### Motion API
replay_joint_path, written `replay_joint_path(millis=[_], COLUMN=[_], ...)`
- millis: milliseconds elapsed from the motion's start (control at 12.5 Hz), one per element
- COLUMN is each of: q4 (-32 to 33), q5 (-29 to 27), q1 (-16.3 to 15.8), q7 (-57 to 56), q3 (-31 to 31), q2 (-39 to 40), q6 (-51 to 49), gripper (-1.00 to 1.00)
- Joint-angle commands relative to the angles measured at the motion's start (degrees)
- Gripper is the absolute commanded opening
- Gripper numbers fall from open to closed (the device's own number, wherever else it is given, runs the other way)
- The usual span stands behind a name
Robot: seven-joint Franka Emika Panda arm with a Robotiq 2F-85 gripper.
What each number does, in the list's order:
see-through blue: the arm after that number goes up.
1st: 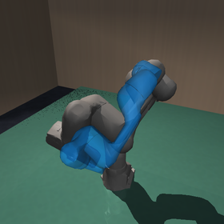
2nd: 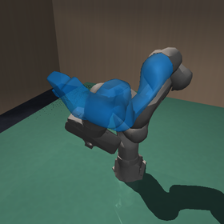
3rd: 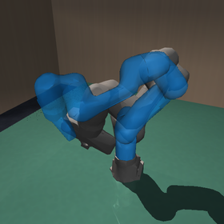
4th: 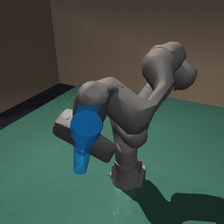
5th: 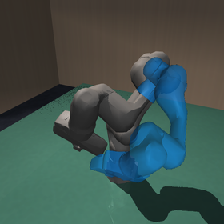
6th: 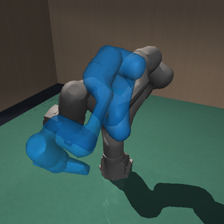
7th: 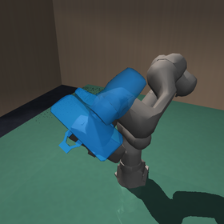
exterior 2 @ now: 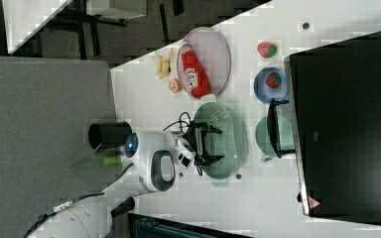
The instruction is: Drag strainer right to left.
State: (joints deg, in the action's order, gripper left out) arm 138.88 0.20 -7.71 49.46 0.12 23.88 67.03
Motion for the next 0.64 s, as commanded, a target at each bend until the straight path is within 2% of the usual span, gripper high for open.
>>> replay_joint_path(millis=[80, 320, 640], q4=[-1.7, -2.9, -6.1], q5=[1.0, 0.7, -3.3], q1=[-4.8, -7.7, -11.3], q7=[7.8, 11.2, 11.8], q3=[1.6, 2.8, 3.6], q2=[-0.6, 0.1, 2.4], q6=[0.4, 0.4, 0.3], gripper=[1.0, 1.0, 1.0])
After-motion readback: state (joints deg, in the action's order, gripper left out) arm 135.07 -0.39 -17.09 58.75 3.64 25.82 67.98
